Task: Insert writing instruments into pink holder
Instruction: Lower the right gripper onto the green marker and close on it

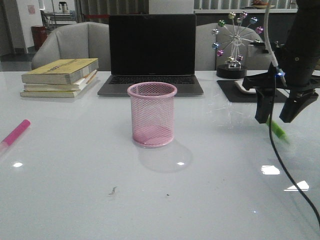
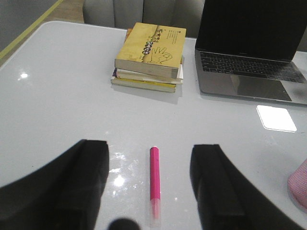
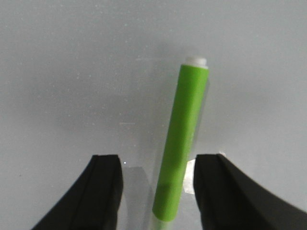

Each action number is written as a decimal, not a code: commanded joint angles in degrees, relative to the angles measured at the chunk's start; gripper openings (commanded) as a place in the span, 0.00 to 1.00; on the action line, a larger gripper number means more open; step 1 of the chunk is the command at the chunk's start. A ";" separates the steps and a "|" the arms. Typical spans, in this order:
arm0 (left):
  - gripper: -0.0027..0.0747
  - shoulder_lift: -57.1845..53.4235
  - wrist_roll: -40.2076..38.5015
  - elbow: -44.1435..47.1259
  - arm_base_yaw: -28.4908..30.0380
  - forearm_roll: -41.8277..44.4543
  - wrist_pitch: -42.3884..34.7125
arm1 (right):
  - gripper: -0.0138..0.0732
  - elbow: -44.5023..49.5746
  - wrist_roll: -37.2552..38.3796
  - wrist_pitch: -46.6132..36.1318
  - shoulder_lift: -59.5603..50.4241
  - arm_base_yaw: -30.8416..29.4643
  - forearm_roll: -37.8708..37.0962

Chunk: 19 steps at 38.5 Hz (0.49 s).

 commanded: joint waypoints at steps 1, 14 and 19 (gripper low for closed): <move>0.61 -0.20 -0.59 -2.06 -0.12 -0.54 -4.09 | 0.68 -1.88 -0.37 -1.18 -2.83 -0.21 -0.28; 0.61 -0.20 -0.59 -2.06 -0.12 -0.54 -3.08 | 0.68 -1.88 -0.37 -1.77 -0.85 -0.21 -0.31; 0.61 -0.20 -0.59 -2.06 -0.12 -0.54 -3.08 | 0.68 -1.88 -0.37 -1.49 0.12 -0.21 -0.31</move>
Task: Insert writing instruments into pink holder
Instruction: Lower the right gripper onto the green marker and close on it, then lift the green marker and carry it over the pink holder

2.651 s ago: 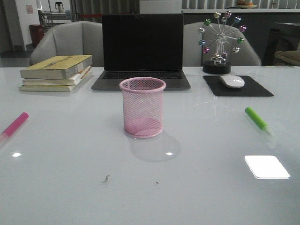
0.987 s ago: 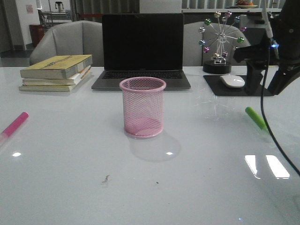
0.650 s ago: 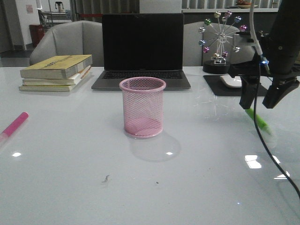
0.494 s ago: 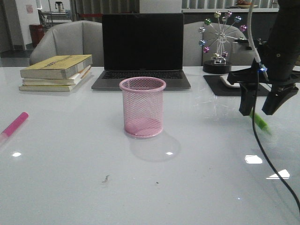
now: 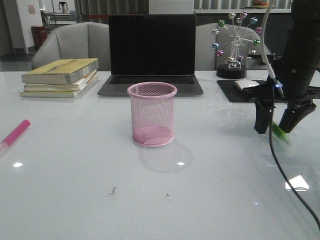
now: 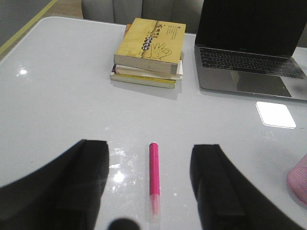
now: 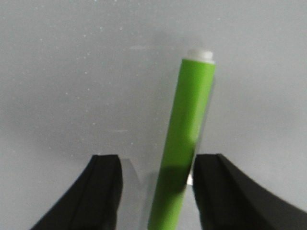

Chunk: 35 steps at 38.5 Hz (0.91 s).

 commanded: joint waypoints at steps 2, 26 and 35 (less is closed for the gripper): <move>0.61 -0.20 -0.59 -2.06 -0.12 -0.54 -3.93 | 0.68 -1.75 -0.37 -0.76 -2.65 -0.21 0.04; 0.61 -0.20 -0.59 -2.06 -0.12 -0.54 -3.93 | 0.24 -1.75 0.68 -2.50 -4.11 -0.02 1.50; 0.61 -0.20 -0.59 -2.06 -0.12 -0.54 -3.27 | 0.24 -1.75 0.68 -9.23 -11.86 1.86 1.83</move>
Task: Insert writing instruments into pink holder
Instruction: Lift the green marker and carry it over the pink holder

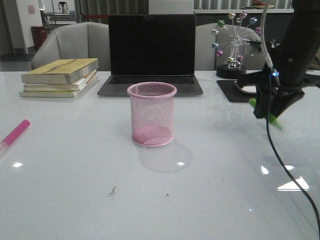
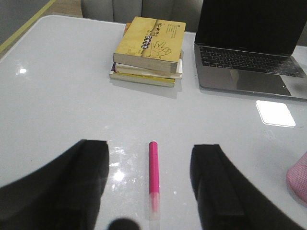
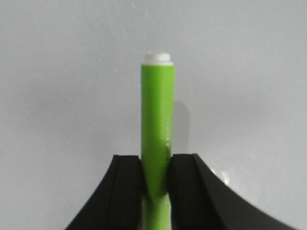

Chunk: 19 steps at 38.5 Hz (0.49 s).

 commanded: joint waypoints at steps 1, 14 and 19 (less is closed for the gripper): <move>0.61 -0.20 -0.59 -2.06 -0.12 -0.54 -3.73 | 0.24 -1.60 0.07 -5.48 -8.69 1.10 0.86; 0.61 -0.20 -0.59 -2.06 -0.12 -0.54 -3.57 | 0.24 -1.12 0.07 -17.60 -19.93 8.13 1.62; 0.61 -0.20 -0.59 -2.06 -0.12 -0.54 -3.57 | 0.24 1.54 0.07 -26.76 -21.71 13.48 1.92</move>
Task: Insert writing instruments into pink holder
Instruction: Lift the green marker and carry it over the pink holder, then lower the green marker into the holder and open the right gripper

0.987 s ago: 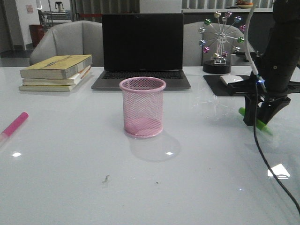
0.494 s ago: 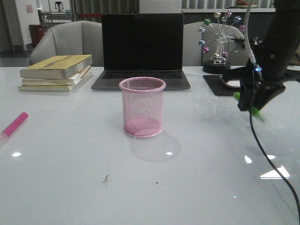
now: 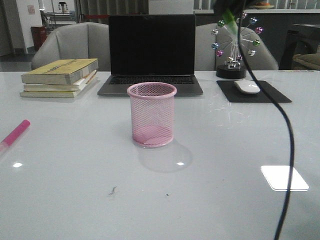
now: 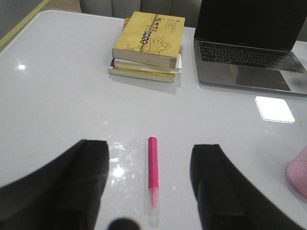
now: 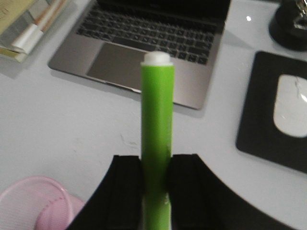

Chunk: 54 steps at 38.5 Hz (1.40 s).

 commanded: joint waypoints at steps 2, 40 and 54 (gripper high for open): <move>0.61 -0.20 -0.59 -2.06 -0.12 -0.54 -4.21 | 0.24 1.01 -0.14 -12.19 -3.75 4.13 0.57; 0.61 -0.20 -0.59 -2.06 -0.12 -0.15 -4.21 | 0.22 14.97 -0.14 -37.97 4.36 16.89 0.57; 0.61 -0.20 -0.59 -2.06 -0.12 -0.15 -5.65 | 0.26 14.97 -0.14 -36.24 4.66 16.89 0.50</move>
